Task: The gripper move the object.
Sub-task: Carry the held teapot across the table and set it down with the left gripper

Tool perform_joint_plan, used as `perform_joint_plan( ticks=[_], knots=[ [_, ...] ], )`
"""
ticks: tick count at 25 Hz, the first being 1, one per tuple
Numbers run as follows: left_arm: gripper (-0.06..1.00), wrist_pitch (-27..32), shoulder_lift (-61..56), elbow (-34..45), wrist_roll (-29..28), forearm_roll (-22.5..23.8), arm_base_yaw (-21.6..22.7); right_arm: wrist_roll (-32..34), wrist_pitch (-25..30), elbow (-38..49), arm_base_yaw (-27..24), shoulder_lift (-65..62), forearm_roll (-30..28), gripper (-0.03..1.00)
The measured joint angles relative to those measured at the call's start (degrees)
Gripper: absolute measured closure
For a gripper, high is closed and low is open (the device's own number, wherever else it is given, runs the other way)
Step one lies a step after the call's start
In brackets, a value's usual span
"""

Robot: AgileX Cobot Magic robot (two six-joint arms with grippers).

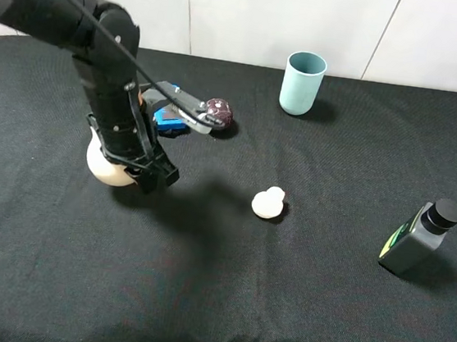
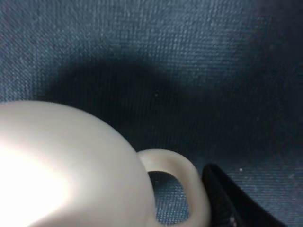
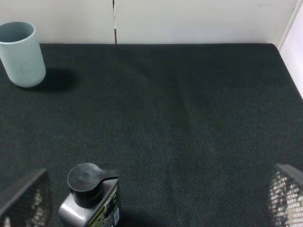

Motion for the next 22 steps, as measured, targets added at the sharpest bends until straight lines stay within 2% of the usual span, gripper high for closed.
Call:
perform_joint_plan(
  ticks=[15, 22],
  knots=[
    [0.52, 14.38, -0.07, -17.71, -0.43, 1.09, 0.00, 0.00, 0.00, 0.00, 0.00, 0.00, 0.00, 0.27],
    [0.52, 17.80, -0.07, -24.91, -1.72, 1.32, -0.20, 0.00, 0.00, 0.00, 0.00, 0.00, 0.00, 0.27]
  ],
)
